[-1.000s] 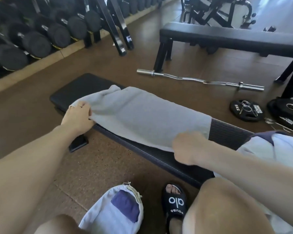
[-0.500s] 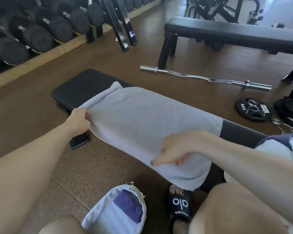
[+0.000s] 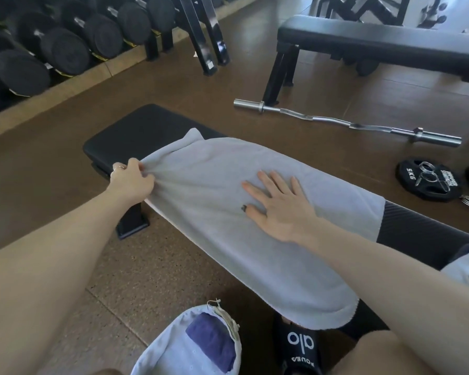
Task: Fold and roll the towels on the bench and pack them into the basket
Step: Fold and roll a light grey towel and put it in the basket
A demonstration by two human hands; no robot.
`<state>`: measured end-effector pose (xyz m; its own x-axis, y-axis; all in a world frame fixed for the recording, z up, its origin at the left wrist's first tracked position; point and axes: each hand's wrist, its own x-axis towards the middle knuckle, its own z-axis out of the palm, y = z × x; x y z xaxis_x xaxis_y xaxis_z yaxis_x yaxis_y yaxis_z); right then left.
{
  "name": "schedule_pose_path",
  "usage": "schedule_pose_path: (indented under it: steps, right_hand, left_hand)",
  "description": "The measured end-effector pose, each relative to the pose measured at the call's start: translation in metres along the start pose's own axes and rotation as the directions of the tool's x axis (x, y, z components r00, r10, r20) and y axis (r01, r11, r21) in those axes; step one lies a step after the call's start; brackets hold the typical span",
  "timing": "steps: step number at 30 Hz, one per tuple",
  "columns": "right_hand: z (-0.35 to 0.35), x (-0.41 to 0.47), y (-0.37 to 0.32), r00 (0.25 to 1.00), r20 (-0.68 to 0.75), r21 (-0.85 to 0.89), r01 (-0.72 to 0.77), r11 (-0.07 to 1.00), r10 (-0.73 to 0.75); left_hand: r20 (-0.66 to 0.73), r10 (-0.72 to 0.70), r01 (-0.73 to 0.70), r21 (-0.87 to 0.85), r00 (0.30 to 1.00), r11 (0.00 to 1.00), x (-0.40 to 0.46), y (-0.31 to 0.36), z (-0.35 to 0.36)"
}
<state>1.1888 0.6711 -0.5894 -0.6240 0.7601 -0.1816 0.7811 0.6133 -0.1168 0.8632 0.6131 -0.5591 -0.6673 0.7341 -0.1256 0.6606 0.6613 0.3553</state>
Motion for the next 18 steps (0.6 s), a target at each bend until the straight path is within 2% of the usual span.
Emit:
schedule_pose_path:
  steps: [2,4,6,8,9,10,12,14,16,18]
  right_hand:
    - [0.004,0.0,0.001,0.998,-0.057,0.008,0.006,1.0,-0.006]
    - [0.008,-0.001,0.001,0.996,-0.09,0.006,0.012,1.0,-0.011]
    - [0.008,-0.002,0.001,0.995,-0.099,-0.005,0.009,1.0,-0.009]
    - [0.004,0.002,-0.001,0.992,-0.123,-0.024,0.008,1.0,-0.011]
    - [0.002,0.004,-0.004,0.989,-0.148,-0.036,0.008,0.999,-0.013]
    - [0.0,0.008,-0.006,0.985,-0.174,-0.046,0.005,0.999,-0.013]
    - [-0.001,0.014,-0.01,0.977,-0.214,-0.031,-0.005,1.0,-0.001]
    - [0.003,0.017,-0.01,0.977,-0.215,0.011,-0.012,1.0,0.014]
    - [0.008,0.019,-0.007,0.981,-0.196,0.026,-0.003,1.0,0.008]
    - [0.009,0.018,-0.006,0.981,-0.196,0.027,0.002,1.0,0.003]
  left_hand:
    - [-0.086,-0.145,0.15,0.054,0.986,0.987,0.009,0.006,-0.007]
    - [-0.141,-0.154,0.183,0.223,0.978,0.957,0.014,0.011,-0.018]
    - [-0.187,0.059,0.055,0.553,0.98,0.831,0.019,0.015,-0.024]
    - [-0.177,0.309,-0.103,0.698,0.934,0.709,0.021,0.028,-0.025]
    - [-0.152,0.368,-0.17,0.686,0.917,0.707,0.025,0.037,-0.023]
    - [-0.12,0.374,-0.231,0.605,0.92,0.762,0.027,0.047,-0.019]
    - [0.003,0.29,-0.273,0.345,0.957,0.898,0.029,0.069,-0.007]
    - [0.109,0.2,-0.213,0.126,0.974,0.969,0.031,0.084,0.006]
    - [0.136,0.097,-0.091,-0.044,0.986,0.995,0.033,0.093,0.009]
    - [0.204,0.031,-0.006,-0.124,0.978,0.992,0.032,0.094,0.003]
